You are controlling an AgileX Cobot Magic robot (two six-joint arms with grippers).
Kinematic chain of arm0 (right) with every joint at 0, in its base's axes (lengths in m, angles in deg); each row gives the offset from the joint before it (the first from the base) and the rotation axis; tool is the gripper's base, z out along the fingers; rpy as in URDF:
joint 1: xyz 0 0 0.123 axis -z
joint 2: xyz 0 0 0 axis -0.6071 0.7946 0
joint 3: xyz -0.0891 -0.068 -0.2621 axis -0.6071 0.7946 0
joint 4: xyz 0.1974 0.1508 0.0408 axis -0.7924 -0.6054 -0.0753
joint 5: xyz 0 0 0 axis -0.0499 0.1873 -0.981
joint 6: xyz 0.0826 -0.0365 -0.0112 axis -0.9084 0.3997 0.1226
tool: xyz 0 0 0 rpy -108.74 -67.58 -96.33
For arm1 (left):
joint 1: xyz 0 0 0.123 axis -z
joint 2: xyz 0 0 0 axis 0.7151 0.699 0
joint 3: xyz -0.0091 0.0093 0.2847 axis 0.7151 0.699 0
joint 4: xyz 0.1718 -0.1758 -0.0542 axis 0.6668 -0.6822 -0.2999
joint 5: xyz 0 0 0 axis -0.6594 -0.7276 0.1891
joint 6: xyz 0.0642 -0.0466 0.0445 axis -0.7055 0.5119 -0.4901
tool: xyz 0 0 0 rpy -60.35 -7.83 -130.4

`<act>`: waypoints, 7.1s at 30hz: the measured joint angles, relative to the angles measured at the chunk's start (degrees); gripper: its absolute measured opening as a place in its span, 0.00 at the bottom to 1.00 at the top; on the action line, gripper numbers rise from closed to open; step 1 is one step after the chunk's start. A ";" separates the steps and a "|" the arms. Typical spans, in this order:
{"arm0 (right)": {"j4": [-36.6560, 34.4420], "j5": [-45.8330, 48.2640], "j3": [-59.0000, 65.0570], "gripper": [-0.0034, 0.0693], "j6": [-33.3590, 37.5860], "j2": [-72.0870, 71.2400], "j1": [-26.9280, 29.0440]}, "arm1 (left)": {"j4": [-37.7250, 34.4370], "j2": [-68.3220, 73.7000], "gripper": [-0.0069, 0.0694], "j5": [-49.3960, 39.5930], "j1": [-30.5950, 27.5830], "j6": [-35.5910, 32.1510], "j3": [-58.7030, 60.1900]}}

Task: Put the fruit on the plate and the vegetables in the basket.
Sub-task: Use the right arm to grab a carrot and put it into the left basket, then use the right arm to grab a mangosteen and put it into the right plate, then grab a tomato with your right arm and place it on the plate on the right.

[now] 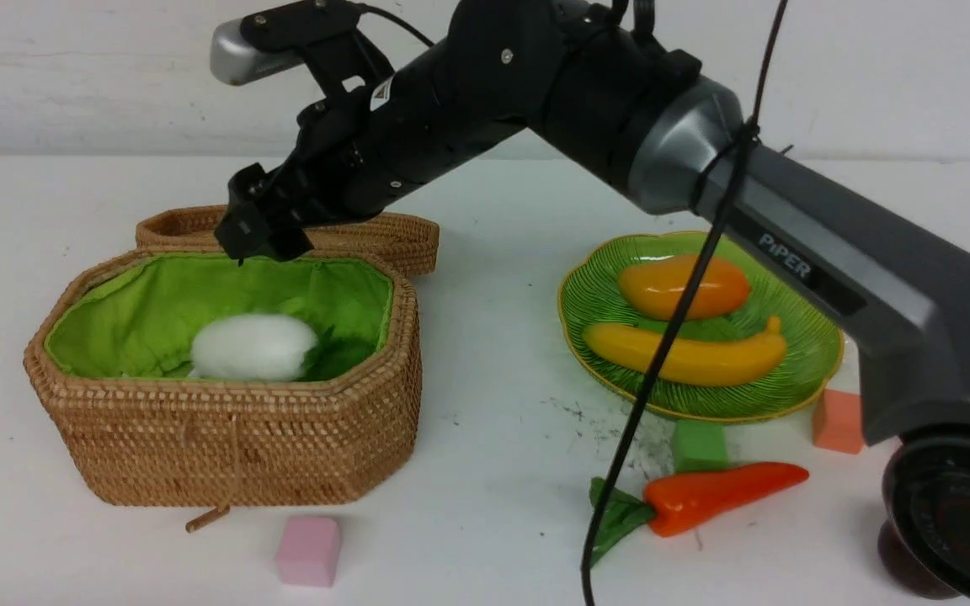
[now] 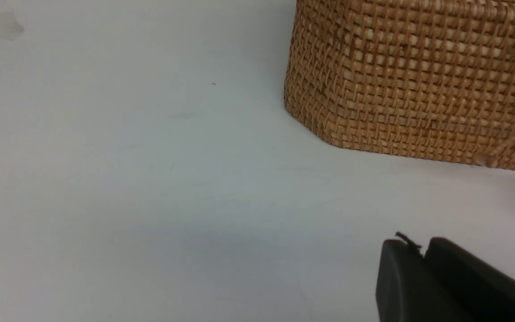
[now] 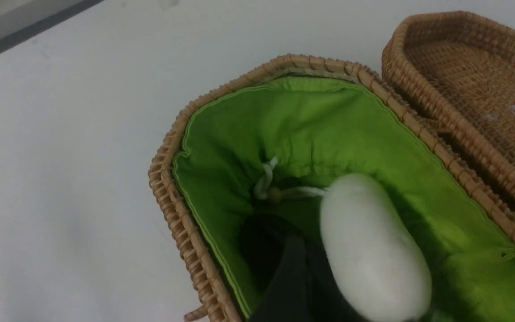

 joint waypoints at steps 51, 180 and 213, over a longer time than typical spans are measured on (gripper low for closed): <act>7.98 -5.01 66.55 0.74 65.87 -26.12 17.18 | 0.00 0.00 0.23 0.00 0.00 0.00 0.00; 10.09 -0.90 47.85 0.84 -23.04 -27.93 34.22 | 0.00 0.00 0.37 0.00 0.00 0.00 0.00; 16.67 11.30 36.58 0.87 -28.68 -19.95 44.58 | 0.00 0.00 0.40 0.00 0.00 0.00 0.00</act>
